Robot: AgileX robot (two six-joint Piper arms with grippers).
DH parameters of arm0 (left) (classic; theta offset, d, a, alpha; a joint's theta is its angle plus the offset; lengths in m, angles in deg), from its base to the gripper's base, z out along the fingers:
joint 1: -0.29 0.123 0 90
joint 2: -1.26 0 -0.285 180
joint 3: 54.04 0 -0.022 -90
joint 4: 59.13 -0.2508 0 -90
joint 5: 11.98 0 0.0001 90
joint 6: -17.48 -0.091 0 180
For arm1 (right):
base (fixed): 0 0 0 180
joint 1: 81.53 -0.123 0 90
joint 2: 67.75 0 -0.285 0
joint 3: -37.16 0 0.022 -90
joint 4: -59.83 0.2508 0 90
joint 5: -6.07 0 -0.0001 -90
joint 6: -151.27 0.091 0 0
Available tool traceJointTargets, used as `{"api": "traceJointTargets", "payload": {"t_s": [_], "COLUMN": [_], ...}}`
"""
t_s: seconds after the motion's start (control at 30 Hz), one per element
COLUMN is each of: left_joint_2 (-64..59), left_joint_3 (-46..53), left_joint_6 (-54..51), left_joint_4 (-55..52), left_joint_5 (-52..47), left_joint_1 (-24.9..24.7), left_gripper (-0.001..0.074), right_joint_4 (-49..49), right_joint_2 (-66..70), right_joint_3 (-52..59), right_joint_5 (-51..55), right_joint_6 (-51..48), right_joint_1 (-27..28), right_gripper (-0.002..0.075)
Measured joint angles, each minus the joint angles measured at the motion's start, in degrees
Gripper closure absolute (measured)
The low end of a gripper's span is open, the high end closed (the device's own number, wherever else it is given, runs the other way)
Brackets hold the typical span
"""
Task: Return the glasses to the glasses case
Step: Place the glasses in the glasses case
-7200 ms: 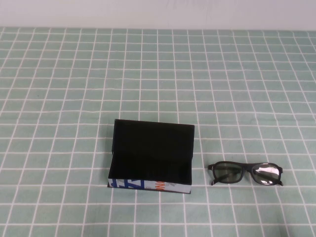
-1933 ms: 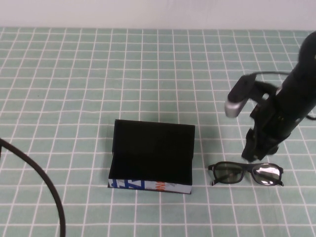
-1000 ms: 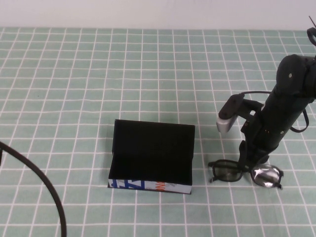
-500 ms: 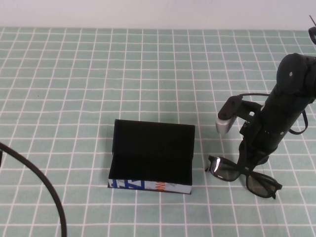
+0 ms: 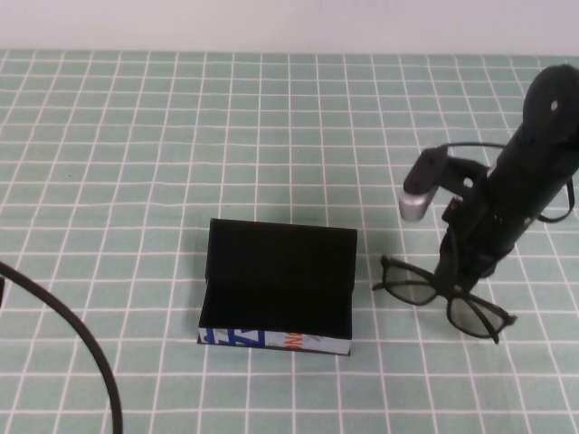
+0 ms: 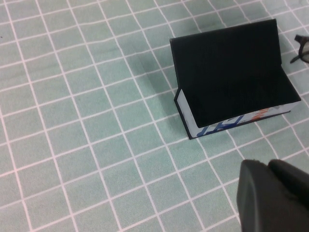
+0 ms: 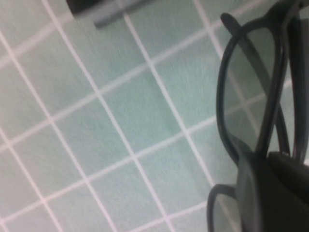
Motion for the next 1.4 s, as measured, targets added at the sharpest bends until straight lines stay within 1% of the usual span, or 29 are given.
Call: {"api": "traceJointTargets", "payload": {"t_s": [0.13,0.33,0.47,0.57,0.67,0.77,0.93,1.07,1.23,1.4], "left_joint_2": [0.0,0.0,0.0,0.0,0.0,0.0,0.0,0.0,0.0,0.0], "left_joint_3": [0.0,0.0,0.0,0.0,0.0,0.0,0.0,0.0,0.0,0.0], "left_joint_6": [0.0,0.0,0.0,0.0,0.0,0.0,0.0,-0.1,-0.1,-0.1], "left_joint_4": [0.0,0.0,-0.3,-1.0,-1.3,-1.4,-1.4,-1.5,-1.5,-1.5], "left_joint_5": [0.0,0.0,0.0,0.0,0.4,1.1,1.2,1.2,1.2,1.2], "left_joint_1": [0.0,0.0,0.0,0.0,0.0,0.0,0.0,0.0,0.0,0.0], "left_gripper": [0.0737,0.0737,0.0737,0.0737,0.0737,0.0737,0.0737,0.0737,0.0737,0.0737], "right_joint_4": [2.0,4.5,5.5,5.8,6.1,5.5,1.4,1.2,1.1,0.9], "right_joint_2": [-0.1,-1.2,-3.1,-4.0,-3.9,-2.5,1.6,4.8,9.5,12.8], "right_joint_3": [-3.7,-9.7,-11.6,-12.3,-13.1,-15.1,-20.5,-23.9,-25.7,-25.8], "right_joint_5": [2.7,3.5,3.8,3.9,4.1,4.4,4.4,4.4,4.4,4.4], "right_joint_6": [-0.1,-0.1,-0.1,-0.1,-0.1,0.4,2.3,2.5,2.5,2.5], "right_joint_1": [0.0,0.0,-0.1,-1.2,-3.9,-7.8,-13.9,-17.4,-19.8,-20.6], "right_gripper": [0.0731,0.0731,0.0731,0.0731,0.0731,0.0731,0.0731,0.0731,0.0731,0.0731]}}
